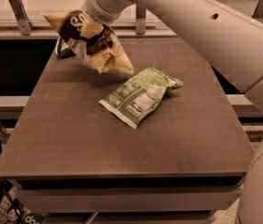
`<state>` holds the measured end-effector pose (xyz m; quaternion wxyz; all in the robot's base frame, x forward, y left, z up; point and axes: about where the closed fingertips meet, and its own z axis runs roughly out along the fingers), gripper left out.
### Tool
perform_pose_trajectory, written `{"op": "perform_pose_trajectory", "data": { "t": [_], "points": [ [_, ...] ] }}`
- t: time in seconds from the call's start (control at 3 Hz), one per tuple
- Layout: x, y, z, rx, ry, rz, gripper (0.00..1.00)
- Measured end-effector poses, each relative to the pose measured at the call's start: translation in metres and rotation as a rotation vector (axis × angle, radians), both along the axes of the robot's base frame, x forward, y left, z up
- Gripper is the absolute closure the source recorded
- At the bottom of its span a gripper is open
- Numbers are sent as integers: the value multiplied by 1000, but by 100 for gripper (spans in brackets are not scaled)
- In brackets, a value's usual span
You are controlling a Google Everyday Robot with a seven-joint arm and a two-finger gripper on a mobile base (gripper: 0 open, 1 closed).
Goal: Move brown chip bag near blue chip bag
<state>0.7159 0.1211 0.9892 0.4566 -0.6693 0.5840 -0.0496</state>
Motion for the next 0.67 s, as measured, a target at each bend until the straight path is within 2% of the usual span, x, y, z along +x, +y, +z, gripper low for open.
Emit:
{"op": "perform_pose_trajectory", "data": {
  "t": [0.33, 0.67],
  "points": [
    [0, 1, -1, -1, 2, 2, 0],
    [0, 2, -1, -1, 2, 2, 0]
  ]
}}
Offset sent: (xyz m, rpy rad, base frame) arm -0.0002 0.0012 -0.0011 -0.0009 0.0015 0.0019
